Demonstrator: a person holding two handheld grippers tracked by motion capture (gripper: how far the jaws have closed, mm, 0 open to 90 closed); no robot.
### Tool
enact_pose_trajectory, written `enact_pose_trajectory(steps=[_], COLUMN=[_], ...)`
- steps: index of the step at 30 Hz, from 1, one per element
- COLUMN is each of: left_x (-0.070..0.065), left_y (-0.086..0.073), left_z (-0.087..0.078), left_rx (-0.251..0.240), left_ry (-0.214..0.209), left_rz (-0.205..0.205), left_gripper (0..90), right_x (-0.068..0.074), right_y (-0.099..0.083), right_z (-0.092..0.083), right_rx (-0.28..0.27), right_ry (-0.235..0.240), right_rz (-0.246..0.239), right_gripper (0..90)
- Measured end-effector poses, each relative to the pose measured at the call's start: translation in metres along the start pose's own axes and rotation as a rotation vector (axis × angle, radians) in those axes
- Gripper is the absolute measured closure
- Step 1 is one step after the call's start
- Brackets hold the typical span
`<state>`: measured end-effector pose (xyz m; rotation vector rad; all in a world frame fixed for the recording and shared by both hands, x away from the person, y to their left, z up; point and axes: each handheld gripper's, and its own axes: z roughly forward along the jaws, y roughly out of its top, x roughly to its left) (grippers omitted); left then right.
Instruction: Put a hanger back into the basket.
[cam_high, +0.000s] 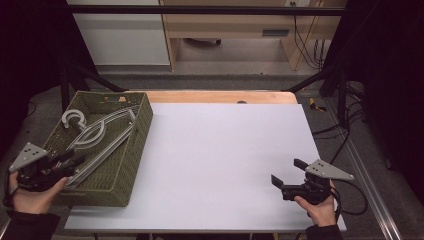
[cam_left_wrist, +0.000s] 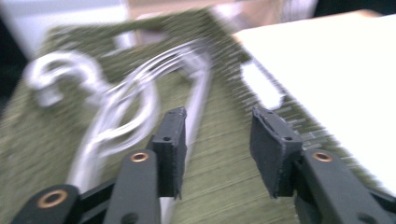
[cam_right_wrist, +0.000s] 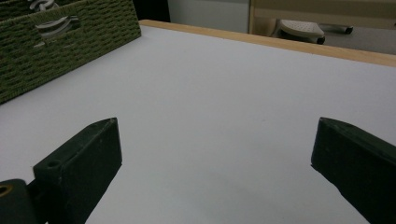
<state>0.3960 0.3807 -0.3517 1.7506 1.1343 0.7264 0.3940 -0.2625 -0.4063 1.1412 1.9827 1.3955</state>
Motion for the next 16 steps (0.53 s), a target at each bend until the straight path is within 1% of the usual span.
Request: enact_pose_trajectory(steps=[2, 3, 4, 5, 6, 7, 8, 9, 10, 11, 12, 13, 15, 16], left_x=[-0.017, -0.025, -0.025, -0.04, -0.04, -0.054, -0.054, -0.066, -0.07, -0.07, -0.078, -0.08, -0.083, -0.084], left_y=[0.001, 0.002, 0.002, 0.002, 0.002, 0.001, 0.001, -0.002, -0.003, -0.003, -0.007, -0.009, -0.011, -0.013], left_z=[0.003, 0.005, 0.005, 0.01, 0.01, 0.015, 0.015, 0.021, 0.024, 0.024, 0.029, 0.031, 0.034, 0.036], left_rx=[-0.041, -0.053, -0.053, -0.073, -0.073, -0.079, -0.079, -0.079, -0.083, -0.083, -0.096, -0.099, -0.1, -0.087], left_ry=[-0.052, -0.076, -0.076, -0.131, -0.131, -0.17, -0.17, -0.209, -0.231, -0.231, -0.25, -0.254, -0.253, -0.249], left_rz=[0.018, 0.04, 0.04, 0.044, 0.044, 0.05, 0.05, 0.06, 0.056, 0.056, 0.061, 0.06, 0.06, 0.071], left_gripper=[46.7, 44.5, 41.2, 37.8, 35.1, 32.1, 28.4, 25.1, 22.7, 20.9, 18.3, 16.0, 12.1, 12.1], right_x=[0.0, 0.0, 0.0, 0.001, 0.001, 0.001, 0.001, 0.001, 0.0, 0.0, -0.001, -0.001, -0.001, -0.002], right_y=[0.0, 0.0, 0.0, 0.001, 0.001, 0.001, 0.001, 0.001, 0.001, 0.001, 0.001, 0.001, 0.001, 0.001], right_z=[-0.001, -0.001, -0.001, -0.002, -0.002, -0.003, -0.003, -0.003, -0.004, -0.004, -0.006, -0.006, -0.007, -0.007], right_rx=[-0.008, -0.01, -0.01, -0.02, -0.02, -0.022, -0.022, -0.028, -0.031, -0.031, -0.036, -0.037, -0.038, -0.042], right_ry=[0.002, 0.002, 0.002, 0.002, 0.002, 0.003, 0.003, 0.003, 0.004, 0.004, 0.005, 0.004, 0.002, 0.004], right_rz=[0.001, 0.001, 0.001, 0.013, 0.013, 0.01, 0.01, 0.009, 0.01, 0.01, 0.01, 0.014, 0.015, 0.015], right_gripper=[2.0, 2.0, 2.0, 1.9, 1.9, 1.6, 1.6, 1.3, 1.2, 1.2, 1.0, 0.9, 0.9, 0.9])
